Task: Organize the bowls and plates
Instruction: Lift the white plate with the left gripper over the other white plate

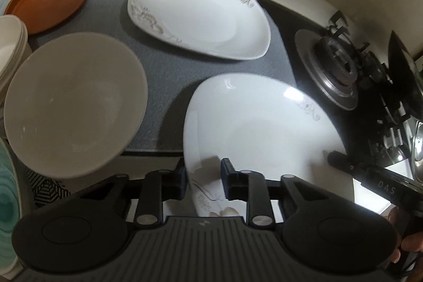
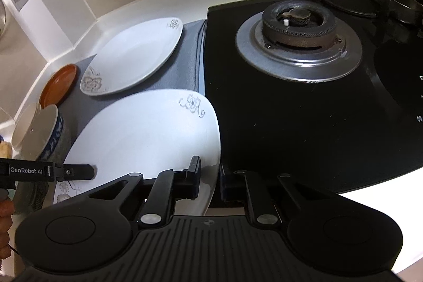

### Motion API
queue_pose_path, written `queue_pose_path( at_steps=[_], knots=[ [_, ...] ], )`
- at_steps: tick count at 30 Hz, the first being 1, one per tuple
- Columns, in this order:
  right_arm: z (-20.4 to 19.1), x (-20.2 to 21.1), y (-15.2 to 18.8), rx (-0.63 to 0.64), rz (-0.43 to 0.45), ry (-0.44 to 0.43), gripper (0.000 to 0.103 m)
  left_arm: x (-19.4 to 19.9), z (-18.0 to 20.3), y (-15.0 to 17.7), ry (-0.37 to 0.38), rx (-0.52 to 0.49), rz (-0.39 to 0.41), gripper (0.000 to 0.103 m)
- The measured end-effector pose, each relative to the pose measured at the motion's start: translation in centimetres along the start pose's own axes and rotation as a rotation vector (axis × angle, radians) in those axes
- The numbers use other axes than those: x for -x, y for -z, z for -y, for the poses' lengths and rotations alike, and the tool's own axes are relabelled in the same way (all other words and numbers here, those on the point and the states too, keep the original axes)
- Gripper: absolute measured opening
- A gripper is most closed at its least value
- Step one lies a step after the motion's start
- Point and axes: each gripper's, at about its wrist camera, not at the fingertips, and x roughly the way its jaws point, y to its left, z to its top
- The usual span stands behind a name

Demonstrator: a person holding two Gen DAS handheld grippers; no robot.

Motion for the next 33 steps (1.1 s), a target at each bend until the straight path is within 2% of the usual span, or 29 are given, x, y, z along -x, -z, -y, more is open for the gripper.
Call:
queue_pose_path(
  at_steps=[6,12,13,14,20,33],
  knots=[
    [1.1,0.8,-0.7,-0.066,0.037,-0.034,0.014,0.9,-0.4,-1.0,0.053,0.021,0.041,0.025],
    [2.0,0.3,-0.4,-0.138,0.007,-0.071,0.014,0.4,-0.2,-1.7,0.048,-0.004,0.041,0.025],
    [2.1,0.1,-0.3,-0.150,-0.003,-0.075,0.014,0.3,-0.3,-1.7,0.040,-0.006,0.041,0.020],
    [2.2,0.0,-0.1,-0.159,-0.008,-0.082,0.015,0.3,-0.2,-1.6,0.034,-0.020,0.051,0.020],
    [2.2,0.8,-0.1,-0.149,0.016,-0.096,0.012,0.8,-0.3,-1.8,0.051,-0.009,0.071,0.020],
    [2.6,3.3,-2.4,-0.119,0.069,-0.088,0.012,2.1,1.2,-3.9,0.099,-0.019,0.097,0.020]
  ],
)
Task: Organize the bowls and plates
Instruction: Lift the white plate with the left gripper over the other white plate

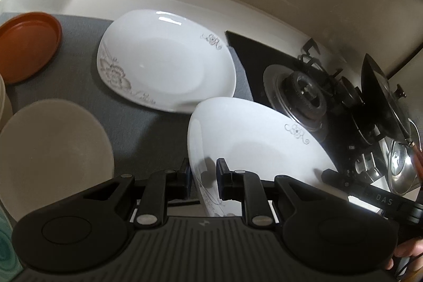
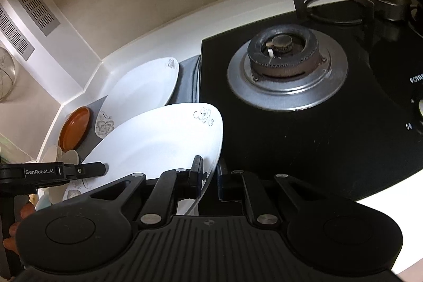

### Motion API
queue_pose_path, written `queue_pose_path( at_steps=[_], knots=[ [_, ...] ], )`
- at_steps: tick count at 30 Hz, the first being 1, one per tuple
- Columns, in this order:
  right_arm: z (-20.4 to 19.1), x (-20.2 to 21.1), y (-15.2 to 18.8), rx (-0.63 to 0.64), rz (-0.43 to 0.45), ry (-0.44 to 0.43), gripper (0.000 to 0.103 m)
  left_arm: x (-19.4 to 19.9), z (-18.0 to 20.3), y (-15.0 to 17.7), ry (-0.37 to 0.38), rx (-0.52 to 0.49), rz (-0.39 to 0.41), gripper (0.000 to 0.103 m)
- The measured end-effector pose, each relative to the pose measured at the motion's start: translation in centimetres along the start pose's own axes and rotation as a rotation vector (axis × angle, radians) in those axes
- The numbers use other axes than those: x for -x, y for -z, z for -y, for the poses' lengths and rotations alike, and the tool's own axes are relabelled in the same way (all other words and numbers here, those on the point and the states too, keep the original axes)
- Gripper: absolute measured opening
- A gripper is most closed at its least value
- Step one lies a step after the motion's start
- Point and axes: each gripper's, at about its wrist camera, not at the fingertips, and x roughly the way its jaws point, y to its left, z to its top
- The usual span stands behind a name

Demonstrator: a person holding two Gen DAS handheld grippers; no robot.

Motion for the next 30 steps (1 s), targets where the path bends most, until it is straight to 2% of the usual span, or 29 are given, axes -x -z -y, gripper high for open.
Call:
queue_pose_path(
  at_steps=[8,16,30],
  knots=[
    [-1.3,-3.1,-3.0,0.041,0.023,-0.033,0.012,-0.3,-0.9,-4.3,-0.076,0.003,0.011,0.020],
    [-3.7,-8.5,-6.5,0.057,-0.020,-0.063,0.013,-2.2,-3.6,-8.4,-0.146,0.025,0.002,0.021],
    [-6.2,-13.8,-8.6,0.082,-0.062,-0.053,0.013,-5.7,-7.4,-12.1,-0.213,0.091,-0.063,0.024]
  ],
)
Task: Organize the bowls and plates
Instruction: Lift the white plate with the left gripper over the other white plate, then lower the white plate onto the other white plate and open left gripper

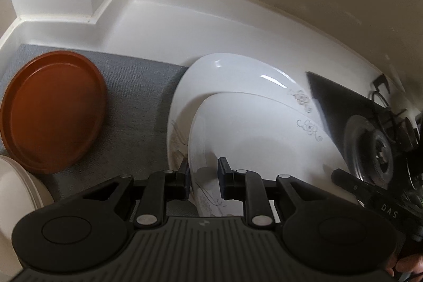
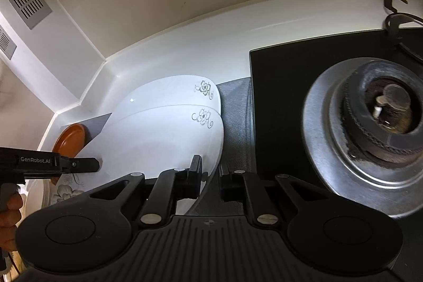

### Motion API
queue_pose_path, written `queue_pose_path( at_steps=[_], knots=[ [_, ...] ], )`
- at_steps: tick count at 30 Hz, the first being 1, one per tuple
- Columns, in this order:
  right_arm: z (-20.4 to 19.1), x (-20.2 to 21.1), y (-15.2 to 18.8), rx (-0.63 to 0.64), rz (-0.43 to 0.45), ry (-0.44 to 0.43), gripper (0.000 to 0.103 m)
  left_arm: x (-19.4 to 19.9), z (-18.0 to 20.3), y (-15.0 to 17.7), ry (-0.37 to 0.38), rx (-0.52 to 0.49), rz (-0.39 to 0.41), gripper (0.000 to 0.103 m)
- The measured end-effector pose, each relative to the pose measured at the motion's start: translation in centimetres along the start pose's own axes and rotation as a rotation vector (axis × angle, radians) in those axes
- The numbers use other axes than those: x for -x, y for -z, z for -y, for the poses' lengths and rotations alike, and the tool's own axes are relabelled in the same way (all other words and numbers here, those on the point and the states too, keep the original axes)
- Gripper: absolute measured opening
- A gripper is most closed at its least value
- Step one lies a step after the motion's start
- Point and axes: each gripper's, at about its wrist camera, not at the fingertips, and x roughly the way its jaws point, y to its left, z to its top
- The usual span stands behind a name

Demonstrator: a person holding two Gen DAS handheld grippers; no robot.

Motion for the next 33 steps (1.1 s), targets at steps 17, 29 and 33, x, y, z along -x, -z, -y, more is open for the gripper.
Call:
queue_pose_path(
  at_steps=[17,29,33],
  knots=[
    [-1.2,-3.4,-0.6,0.019,0.041,0.057,0.017,-1.5,-0.5,-1.8,0.002,0.027,0.028,0.026],
    [-2.4,-3.8,-0.3,0.089,0.062,0.108,0.026,-1.6,0.8,-2.0,0.105,0.045,0.042,0.093],
    [-2.7,-3.8,-0.3,0.102,0.085,0.131,0.026,-1.9,1.5,-2.0,0.084,0.024,0.045,0.094]
  ],
)
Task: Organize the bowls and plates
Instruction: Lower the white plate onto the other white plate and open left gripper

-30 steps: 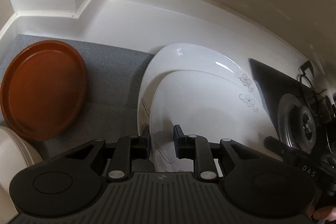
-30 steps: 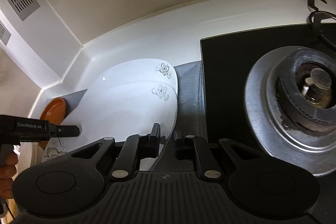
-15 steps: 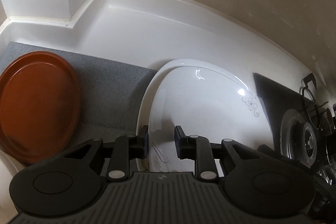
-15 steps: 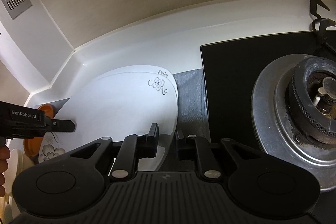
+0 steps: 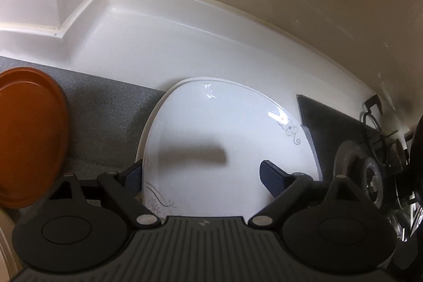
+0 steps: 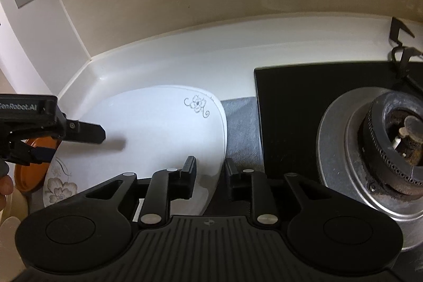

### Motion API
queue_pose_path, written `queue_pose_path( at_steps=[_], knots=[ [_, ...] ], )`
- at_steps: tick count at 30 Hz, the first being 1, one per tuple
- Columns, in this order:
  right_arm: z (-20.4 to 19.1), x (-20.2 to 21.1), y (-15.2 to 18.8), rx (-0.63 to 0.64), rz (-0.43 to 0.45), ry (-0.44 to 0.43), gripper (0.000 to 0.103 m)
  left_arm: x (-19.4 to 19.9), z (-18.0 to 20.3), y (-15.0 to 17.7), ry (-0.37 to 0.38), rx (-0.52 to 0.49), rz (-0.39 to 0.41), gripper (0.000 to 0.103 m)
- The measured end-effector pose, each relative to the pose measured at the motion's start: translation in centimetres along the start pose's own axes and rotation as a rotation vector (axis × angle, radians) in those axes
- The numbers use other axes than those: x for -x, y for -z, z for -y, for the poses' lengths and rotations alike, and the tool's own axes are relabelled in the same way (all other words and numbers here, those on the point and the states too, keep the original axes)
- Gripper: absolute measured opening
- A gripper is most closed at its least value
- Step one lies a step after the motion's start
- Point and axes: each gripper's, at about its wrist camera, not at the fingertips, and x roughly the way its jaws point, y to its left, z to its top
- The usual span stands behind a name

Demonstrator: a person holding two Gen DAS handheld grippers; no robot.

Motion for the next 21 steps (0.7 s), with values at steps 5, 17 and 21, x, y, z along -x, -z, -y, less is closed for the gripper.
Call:
queue_pose_path(
  at_steps=[5,17,21],
  knots=[
    [-0.2,-0.3,-0.4,-0.002,-0.008,0.008,0.032,-0.7,0.6,-0.8,-0.020,-0.009,-0.055,0.100],
    [-1.0,0.0,-0.5,-0.043,-0.030,-0.016,0.056,-0.2,4.2,-2.8,-0.244,-0.083,-0.152,0.103],
    [-1.3,1.3,-0.6,-0.031,-0.006,-0.020,0.071,1.7,4.4,-2.2,-0.179,-0.128,-0.019,0.103]
  ],
)
